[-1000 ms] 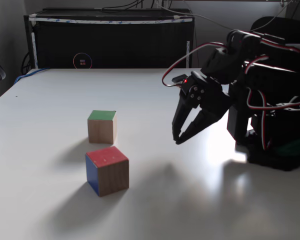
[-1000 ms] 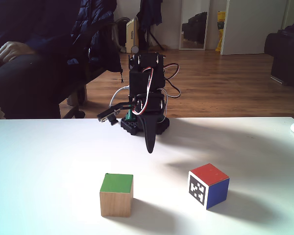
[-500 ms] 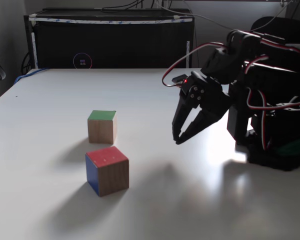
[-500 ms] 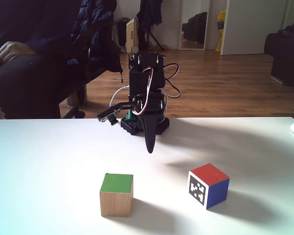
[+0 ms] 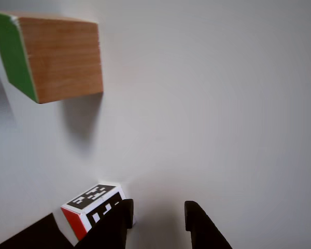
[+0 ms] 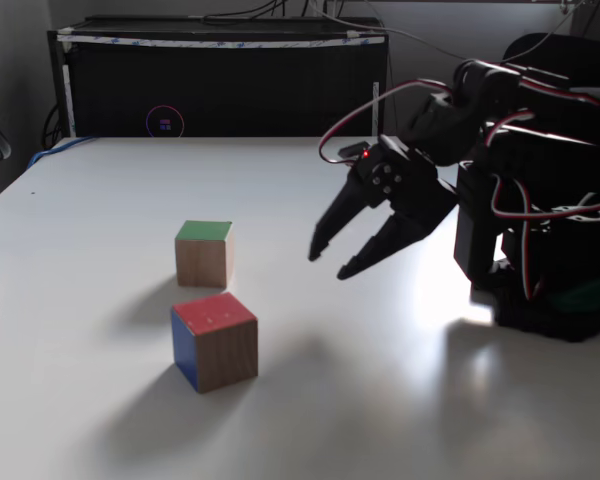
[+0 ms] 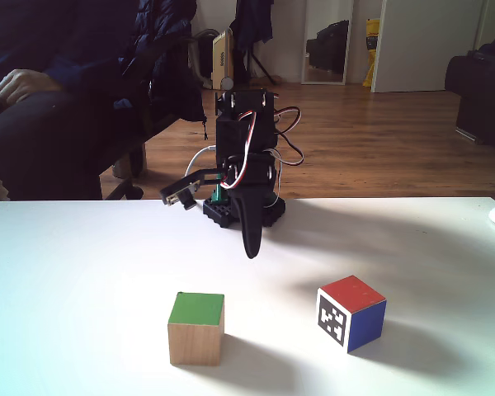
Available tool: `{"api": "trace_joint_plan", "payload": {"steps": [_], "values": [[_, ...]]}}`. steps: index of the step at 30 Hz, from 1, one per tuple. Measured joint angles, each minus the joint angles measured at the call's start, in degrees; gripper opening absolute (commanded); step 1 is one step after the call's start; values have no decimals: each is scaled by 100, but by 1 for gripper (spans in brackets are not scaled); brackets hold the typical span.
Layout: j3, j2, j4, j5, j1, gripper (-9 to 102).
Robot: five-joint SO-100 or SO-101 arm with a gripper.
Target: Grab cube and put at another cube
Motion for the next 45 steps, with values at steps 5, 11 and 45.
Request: {"api": "trace_joint_plan", "payload": {"steps": [5,11,45], "values": [[-360,0,-132,70,-44,26],[-835,-483,-519,70,-70,27],[-7928,-10090,624,-176,1134,40]]}}
